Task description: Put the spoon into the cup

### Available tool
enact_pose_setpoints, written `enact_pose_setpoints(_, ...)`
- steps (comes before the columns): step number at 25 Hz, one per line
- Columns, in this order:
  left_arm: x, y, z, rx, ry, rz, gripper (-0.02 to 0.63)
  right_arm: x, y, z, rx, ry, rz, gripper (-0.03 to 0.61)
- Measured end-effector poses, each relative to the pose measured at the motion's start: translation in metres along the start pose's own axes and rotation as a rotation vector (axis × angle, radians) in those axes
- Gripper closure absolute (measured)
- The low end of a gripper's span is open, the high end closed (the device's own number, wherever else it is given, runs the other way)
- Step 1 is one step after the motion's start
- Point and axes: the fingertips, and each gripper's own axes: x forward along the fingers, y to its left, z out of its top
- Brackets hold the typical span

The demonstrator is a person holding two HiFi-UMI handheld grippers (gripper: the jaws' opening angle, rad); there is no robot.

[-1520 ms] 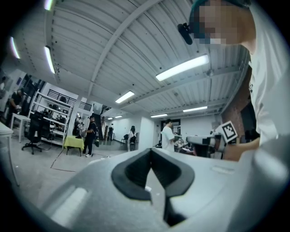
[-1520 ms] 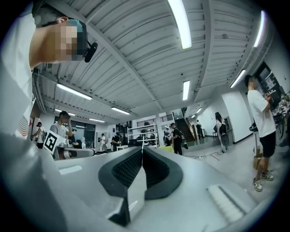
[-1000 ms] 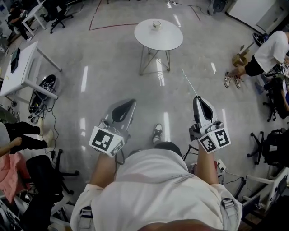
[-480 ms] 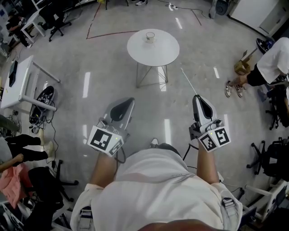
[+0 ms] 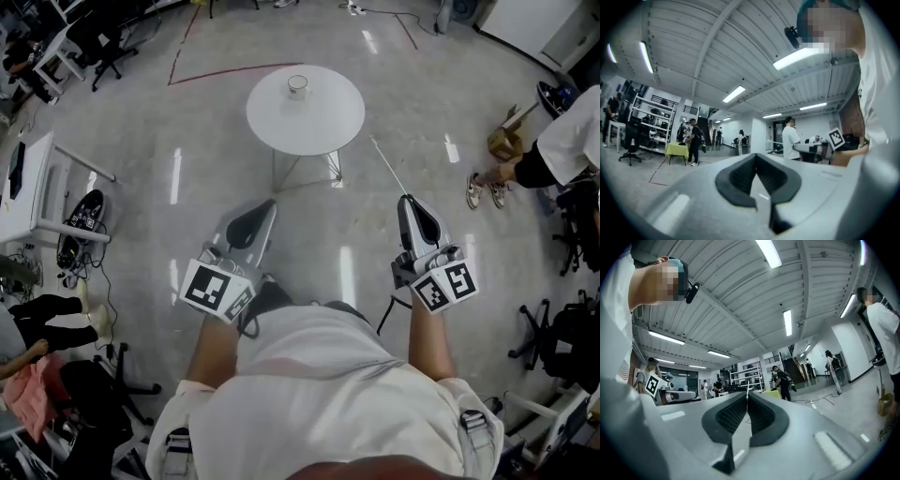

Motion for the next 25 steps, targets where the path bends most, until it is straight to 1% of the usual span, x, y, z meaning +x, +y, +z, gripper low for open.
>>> enact_pose_setpoints(4,0.034,0.036,-0.002,-0.006,0.007,-0.028,0.611,0.039,-0.022,-0.004,0.004,0.005,-0.021,0.568)
enact_pose_setpoints(10,0.091,0.11,0.0,-0.009,0.006,-0.083,0.611,0.113,-0.053,-0.008,-0.003,0.008,-0.071,0.569)
enact_pose_setpoints(13,0.118,0.161,0.008,-0.013,0.007,-0.108,0.611,0.165,-0.064,-0.006,-0.006,0.019,-0.094,0.569)
enact_pose_setpoints(18,0.152,0.265,0.014,-0.017,0.013,-0.136,0.611,0.269,-0.073,-0.008,-0.026,0.028,-0.13,0.569)
enact_pose_setpoints(22,0.173,0.337,0.016,-0.009,0.015,-0.152,0.611,0.338,-0.074,-0.018,-0.06,0.074,-0.149,0.568)
enact_pose_setpoints(25,0.186,0.375,0.011,-0.019,0.021,-0.151,0.611,0.375,-0.078,-0.028,-0.072,0.122,-0.151,0.568)
